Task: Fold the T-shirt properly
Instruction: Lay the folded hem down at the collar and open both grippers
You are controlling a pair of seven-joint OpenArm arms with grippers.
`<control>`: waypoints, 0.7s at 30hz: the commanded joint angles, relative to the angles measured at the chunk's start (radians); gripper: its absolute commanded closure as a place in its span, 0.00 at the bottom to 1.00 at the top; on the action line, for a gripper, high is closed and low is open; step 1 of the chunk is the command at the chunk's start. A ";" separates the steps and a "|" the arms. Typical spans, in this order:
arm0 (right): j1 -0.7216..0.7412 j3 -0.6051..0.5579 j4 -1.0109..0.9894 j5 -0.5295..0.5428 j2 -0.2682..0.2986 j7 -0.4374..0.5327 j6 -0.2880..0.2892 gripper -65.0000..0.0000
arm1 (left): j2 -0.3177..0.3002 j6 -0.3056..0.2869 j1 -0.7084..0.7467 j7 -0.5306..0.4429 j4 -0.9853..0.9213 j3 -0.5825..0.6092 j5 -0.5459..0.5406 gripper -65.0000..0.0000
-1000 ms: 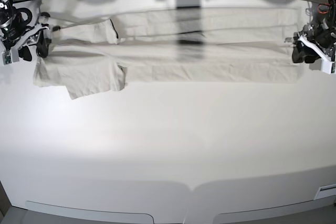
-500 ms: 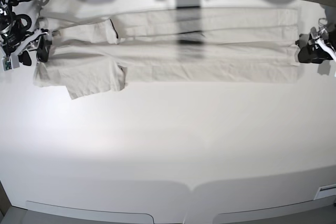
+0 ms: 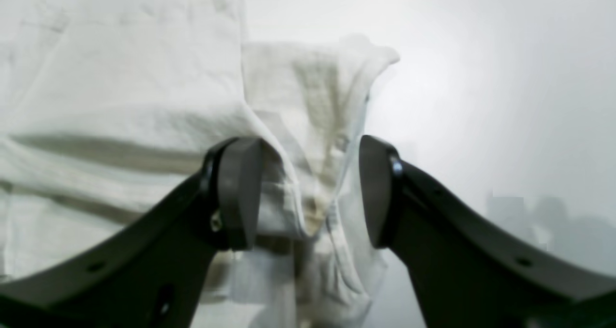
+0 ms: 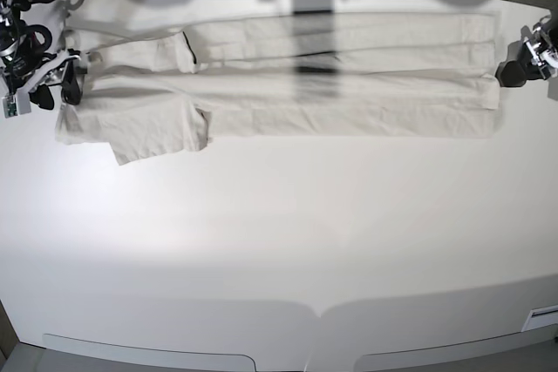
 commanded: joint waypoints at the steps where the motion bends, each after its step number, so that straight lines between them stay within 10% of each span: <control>1: 0.003 0.012 0.014 0.013 0.022 0.023 -0.002 0.51 | -0.018 0.010 0.005 0.055 -0.008 -0.006 -0.005 0.48; 12: 0.006 0.012 0.014 0.036 0.022 0.024 -0.002 0.51 | 0.025 0.010 0.005 0.217 0.021 -0.005 -0.131 0.49; 21: 0.056 0.012 0.014 0.036 0.021 -0.034 0.000 0.51 | 0.116 0.010 -0.013 0.072 0.065 -0.005 0.014 0.49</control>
